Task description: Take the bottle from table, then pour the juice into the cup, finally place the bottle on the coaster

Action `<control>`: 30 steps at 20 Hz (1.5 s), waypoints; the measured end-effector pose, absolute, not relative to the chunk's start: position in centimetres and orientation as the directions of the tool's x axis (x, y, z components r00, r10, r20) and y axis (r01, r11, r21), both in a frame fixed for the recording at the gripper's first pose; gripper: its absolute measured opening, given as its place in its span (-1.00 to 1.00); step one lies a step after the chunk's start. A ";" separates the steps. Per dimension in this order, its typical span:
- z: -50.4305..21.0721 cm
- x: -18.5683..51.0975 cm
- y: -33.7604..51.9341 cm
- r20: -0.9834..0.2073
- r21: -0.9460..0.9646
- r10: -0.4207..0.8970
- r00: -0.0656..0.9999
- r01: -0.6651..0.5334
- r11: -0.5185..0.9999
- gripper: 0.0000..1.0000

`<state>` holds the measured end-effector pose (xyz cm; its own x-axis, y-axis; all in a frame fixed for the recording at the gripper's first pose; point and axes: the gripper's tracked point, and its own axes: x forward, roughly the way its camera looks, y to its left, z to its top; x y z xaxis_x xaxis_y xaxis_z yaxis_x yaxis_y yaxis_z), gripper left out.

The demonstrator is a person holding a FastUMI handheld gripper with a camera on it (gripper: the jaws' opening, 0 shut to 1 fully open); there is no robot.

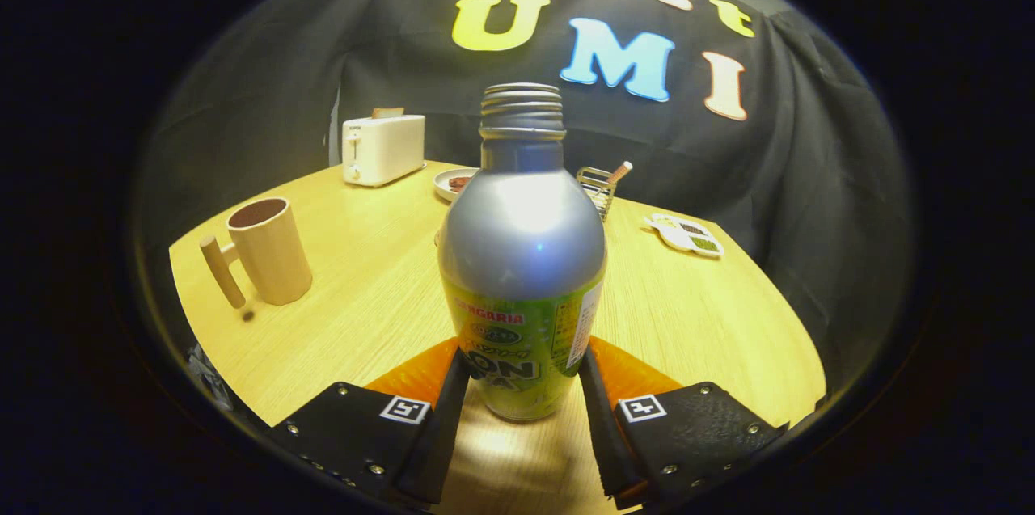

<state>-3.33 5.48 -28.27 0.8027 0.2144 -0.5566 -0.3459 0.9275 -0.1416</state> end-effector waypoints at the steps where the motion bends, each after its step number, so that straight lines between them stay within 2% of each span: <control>1: -28.0 -3.2 5.7 -0.557 -0.167 0.217 0.802 -0.364 0.916 0.41; 9: -25.7 -1.0 7.1 -0.565 -0.375 0.183 0.805 -0.448 0.812 0.41; 18: -24.0 -0.5 10.5 -0.568 -0.568 0.172 0.805 -0.534 0.627 0.41; 30: -24.2 -1.4 13.3 -0.612 -0.681 0.126 0.781 -0.602 0.418 0.40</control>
